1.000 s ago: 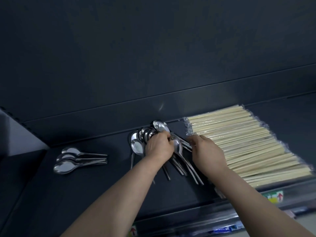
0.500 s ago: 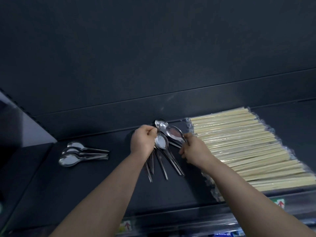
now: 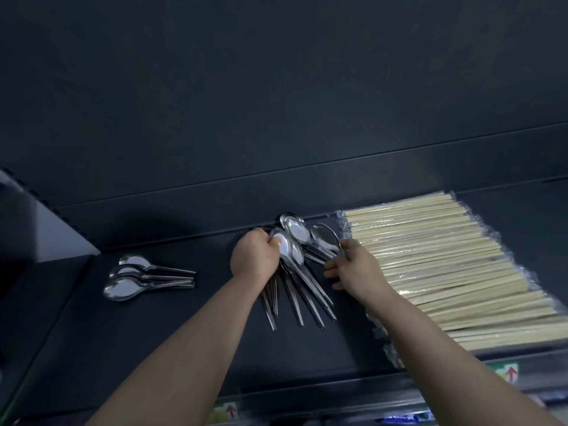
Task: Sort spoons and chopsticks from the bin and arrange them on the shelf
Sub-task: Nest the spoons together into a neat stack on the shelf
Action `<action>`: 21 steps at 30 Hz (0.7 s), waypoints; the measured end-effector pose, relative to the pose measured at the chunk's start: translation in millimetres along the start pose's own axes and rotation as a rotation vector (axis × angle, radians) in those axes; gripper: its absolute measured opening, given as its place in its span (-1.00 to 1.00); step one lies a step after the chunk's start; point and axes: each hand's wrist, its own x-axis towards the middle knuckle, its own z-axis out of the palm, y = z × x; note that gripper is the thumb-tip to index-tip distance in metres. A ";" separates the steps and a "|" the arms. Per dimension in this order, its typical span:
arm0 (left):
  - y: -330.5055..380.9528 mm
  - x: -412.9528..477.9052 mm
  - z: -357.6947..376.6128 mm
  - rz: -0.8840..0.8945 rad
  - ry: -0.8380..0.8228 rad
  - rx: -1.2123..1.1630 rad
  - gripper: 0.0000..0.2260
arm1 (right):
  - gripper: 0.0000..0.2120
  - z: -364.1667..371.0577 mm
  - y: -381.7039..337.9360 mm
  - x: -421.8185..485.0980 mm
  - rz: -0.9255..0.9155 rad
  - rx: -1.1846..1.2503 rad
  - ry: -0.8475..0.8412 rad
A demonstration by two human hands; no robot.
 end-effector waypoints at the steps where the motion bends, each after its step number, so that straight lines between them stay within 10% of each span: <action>1: -1.4 0.6 -3.0 -0.004 0.003 -0.056 -0.73 | -0.65 1.2 -1.8 0.8 -0.008 0.004 0.004; 12: 18.4 -13.2 2.6 0.018 -0.015 -0.477 -0.81 | -0.83 11.7 -14.1 -5.2 0.019 0.186 -0.204; 21: 12.6 -18.5 2.6 0.086 -0.022 0.184 -0.75 | -0.83 -10.6 3.4 -2.8 0.037 0.119 -0.071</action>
